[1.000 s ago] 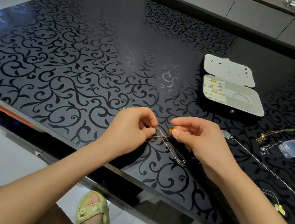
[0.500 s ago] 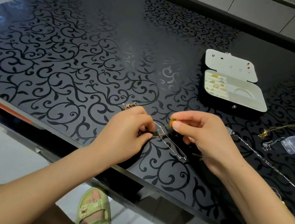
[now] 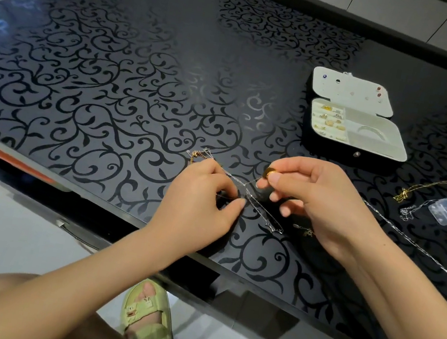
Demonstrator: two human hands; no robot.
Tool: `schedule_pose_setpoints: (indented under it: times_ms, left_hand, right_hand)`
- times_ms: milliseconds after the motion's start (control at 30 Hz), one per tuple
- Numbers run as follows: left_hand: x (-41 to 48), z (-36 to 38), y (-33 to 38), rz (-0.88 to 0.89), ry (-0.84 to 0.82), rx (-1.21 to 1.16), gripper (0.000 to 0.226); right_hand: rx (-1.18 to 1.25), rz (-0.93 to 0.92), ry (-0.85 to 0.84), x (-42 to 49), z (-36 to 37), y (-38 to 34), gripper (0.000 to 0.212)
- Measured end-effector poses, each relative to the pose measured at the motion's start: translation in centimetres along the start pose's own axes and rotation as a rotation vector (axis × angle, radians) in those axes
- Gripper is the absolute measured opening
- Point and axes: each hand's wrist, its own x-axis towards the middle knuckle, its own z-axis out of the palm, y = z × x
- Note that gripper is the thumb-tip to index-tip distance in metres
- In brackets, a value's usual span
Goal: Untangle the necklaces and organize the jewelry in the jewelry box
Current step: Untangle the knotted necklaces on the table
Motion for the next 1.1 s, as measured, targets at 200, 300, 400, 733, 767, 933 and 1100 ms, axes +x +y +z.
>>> schedule_pose_setpoints:
  times_ms: [200, 300, 400, 733, 767, 933, 1100]
  left_hand:
    - [0.2, 0.8, 1.1, -0.140, 0.015, -0.006, 0.026]
    - [0.2, 1.2, 1.6, -0.163, 0.024, 0.010, 0.026]
    - [0.3, 1.4, 2.1, -0.188, 0.031, 0.032, 0.024]
    - [0.7, 1.4, 2.6, -0.213, 0.020, 0.104, 0.015]
    - [0.7, 1.3, 2.5, -0.209, 0.008, 0.092, 0.013]
    - [0.6, 0.5, 1.9, -0.208, -0.069, 0.003, 0.012]
    - [0.7, -0.2, 1.4, -0.217, -0.123, -0.096, 0.015]
  right_hand:
    - [0.022, -0.006, -0.013, -0.1, 0.3, -0.2, 0.008]
    - [0.036, -0.005, -0.019, -0.2, 0.3, -0.2, 0.008]
    - [0.033, -0.003, -0.026, -0.4, 0.3, -0.2, 0.010]
    - [0.043, 0.004, -0.022, -0.5, 0.1, -0.1, 0.010]
    - [0.040, 0.002, -0.015, -0.4, 0.1, -0.1, 0.010]
    - [0.040, -0.001, 0.012, -0.1, -0.1, -0.2, 0.008]
    - [-0.009, -0.031, 0.013, 0.3, 0.0, -0.3, 0.009]
